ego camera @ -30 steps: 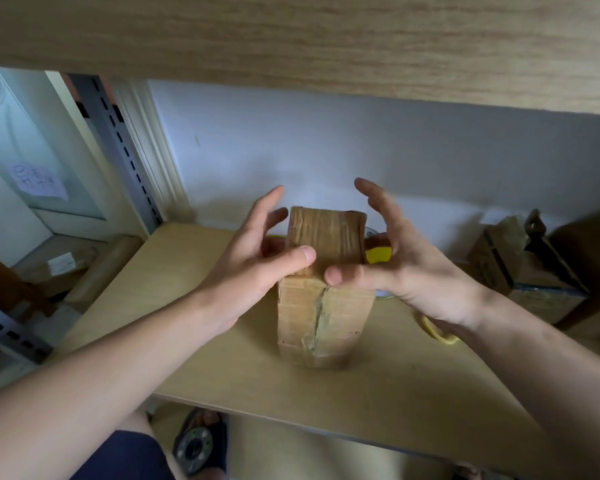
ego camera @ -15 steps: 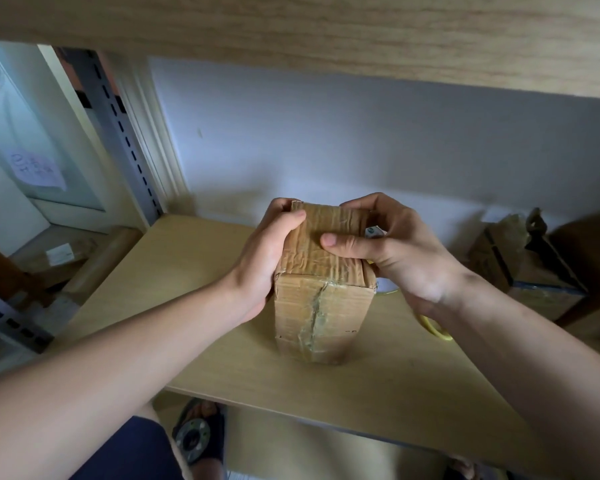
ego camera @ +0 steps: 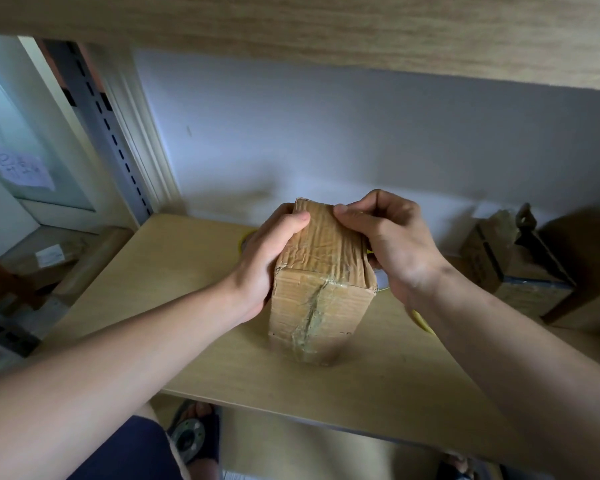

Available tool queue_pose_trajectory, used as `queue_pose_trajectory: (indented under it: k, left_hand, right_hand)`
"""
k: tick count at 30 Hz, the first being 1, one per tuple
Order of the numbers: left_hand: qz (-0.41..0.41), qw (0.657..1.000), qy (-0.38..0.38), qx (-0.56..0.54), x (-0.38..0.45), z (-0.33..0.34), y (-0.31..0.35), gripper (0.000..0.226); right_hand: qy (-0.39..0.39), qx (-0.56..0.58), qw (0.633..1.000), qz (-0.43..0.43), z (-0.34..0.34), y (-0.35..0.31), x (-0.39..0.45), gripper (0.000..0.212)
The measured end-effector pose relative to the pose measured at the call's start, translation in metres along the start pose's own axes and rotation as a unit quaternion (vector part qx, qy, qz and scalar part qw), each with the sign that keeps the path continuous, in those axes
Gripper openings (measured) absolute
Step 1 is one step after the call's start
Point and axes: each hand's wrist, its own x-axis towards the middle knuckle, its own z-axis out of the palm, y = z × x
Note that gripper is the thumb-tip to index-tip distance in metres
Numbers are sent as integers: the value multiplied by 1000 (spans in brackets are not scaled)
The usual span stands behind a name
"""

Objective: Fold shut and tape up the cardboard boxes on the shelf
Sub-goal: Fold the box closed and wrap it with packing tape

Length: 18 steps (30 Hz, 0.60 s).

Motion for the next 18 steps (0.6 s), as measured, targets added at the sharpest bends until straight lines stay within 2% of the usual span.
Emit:
queue_pose_trajectory:
  k: [4, 9, 12, 14, 16, 18]
  left_hand:
    - [-12, 1000, -13, -11, 0, -2, -2, 83]
    - [-10, 1000, -21, -3, -3, 2, 1, 83]
    - [5, 1000, -10, 3, -4, 2, 0, 84]
    - [20, 1000, -13, 7, -5, 3, 0, 78]
    - [37, 999, -11, 25, -4, 2, -2, 67]
    - [39, 997, 0, 60, -2, -1, -4, 71]
  right_hand:
    - [32, -12, 999, -15, 1, 2, 5, 34]
    - [71, -113, 987, -86, -1, 9, 14, 51]
    - [49, -235, 962, -129, -9, 1, 8, 46]
    - [2, -316, 938, -143, -12, -8, -6, 47]
    - [-46, -414, 897, -152, -10, -18, -24, 75]
    - [-78, -483, 860, -144, -1, -28, -39, 103]
